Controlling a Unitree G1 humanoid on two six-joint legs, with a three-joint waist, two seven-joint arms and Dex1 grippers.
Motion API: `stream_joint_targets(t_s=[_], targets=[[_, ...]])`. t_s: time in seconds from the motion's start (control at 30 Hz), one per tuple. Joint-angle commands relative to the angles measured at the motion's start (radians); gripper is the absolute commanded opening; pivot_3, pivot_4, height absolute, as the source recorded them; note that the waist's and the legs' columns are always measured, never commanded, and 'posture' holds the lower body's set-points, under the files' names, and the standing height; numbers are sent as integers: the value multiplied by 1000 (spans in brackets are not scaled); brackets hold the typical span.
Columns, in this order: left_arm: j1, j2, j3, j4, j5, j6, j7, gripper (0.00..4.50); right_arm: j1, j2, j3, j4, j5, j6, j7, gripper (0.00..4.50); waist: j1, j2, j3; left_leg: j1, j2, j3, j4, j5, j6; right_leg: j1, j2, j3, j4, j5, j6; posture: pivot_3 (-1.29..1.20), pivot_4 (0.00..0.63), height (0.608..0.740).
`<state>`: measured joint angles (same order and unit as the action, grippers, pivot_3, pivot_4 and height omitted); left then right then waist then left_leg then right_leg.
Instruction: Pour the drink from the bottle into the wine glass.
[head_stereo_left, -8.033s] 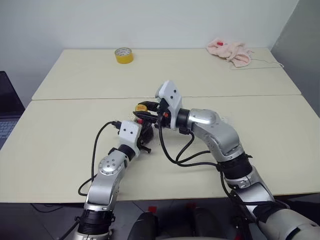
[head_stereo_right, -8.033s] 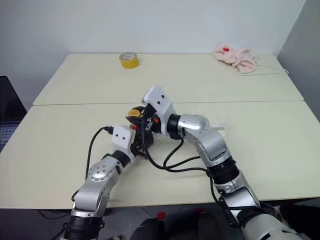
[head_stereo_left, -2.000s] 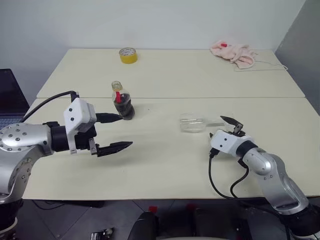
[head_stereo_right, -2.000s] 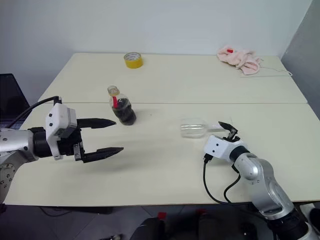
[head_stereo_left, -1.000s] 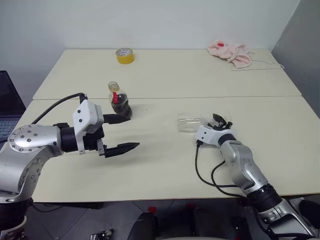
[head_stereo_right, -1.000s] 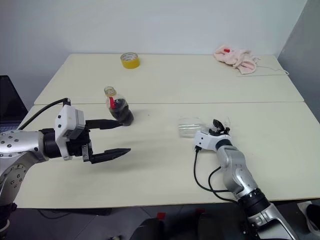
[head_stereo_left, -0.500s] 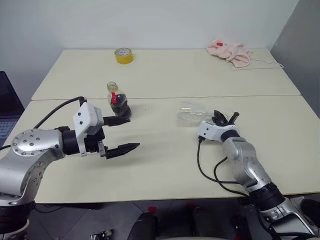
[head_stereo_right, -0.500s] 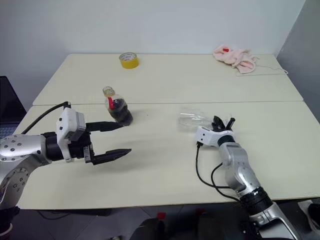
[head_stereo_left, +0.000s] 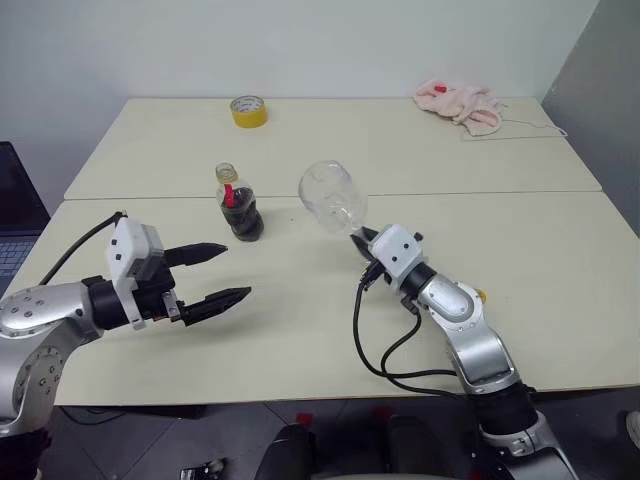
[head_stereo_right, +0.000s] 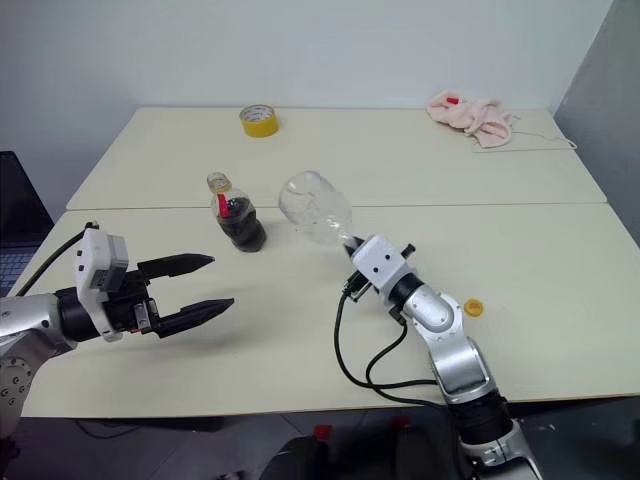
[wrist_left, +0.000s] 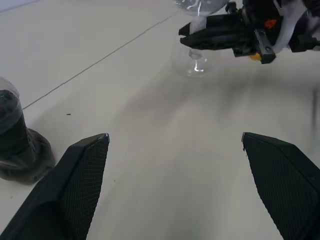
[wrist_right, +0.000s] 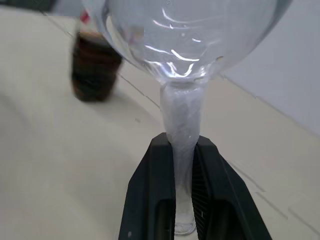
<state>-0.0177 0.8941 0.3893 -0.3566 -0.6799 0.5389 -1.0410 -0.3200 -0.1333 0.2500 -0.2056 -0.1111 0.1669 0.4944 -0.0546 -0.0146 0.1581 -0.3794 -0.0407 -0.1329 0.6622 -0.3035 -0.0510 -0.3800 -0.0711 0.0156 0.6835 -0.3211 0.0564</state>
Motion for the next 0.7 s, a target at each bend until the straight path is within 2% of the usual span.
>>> stream_joint_targets(t_s=[0.03, 0.13, 0.3, 0.7], targets=[[11, 4, 52, -41, -38, 1, -5, 4500, 5, 31, -2, 30, 121, -67, 55, 161, 0, 0, 0, 0, 0, 0, 0, 0, 0, 0, 0, 0, 0, 0, 0, 0, 150, 740], [34, 10, 73, -51, -49, 5, -3, 4500, -12, 75, -3, 116, 211, -101, 106, 161, -3, 0, 0, 0, 0, 0, 0, 0, 0, 0, 0, 0, 0, 0, 0, 0, 150, 740], [46, 13, 89, -80, -62, 18, 14, 4500, -65, 110, -3, 264, 267, -169, 167, 161, -3, 1, 0, 1, 0, 0, -1, 0, 0, 0, 0, 0, 0, 0, 0, 0, 150, 740], [23, 22, 109, -149, -112, 66, 48, 4500, -128, 93, 7, 507, 250, -328, 266, 161, -4, 1, 0, 1, 0, 0, 0, 0, 0, 0, 0, 0, 0, 0, 0, 0, 150, 740]])
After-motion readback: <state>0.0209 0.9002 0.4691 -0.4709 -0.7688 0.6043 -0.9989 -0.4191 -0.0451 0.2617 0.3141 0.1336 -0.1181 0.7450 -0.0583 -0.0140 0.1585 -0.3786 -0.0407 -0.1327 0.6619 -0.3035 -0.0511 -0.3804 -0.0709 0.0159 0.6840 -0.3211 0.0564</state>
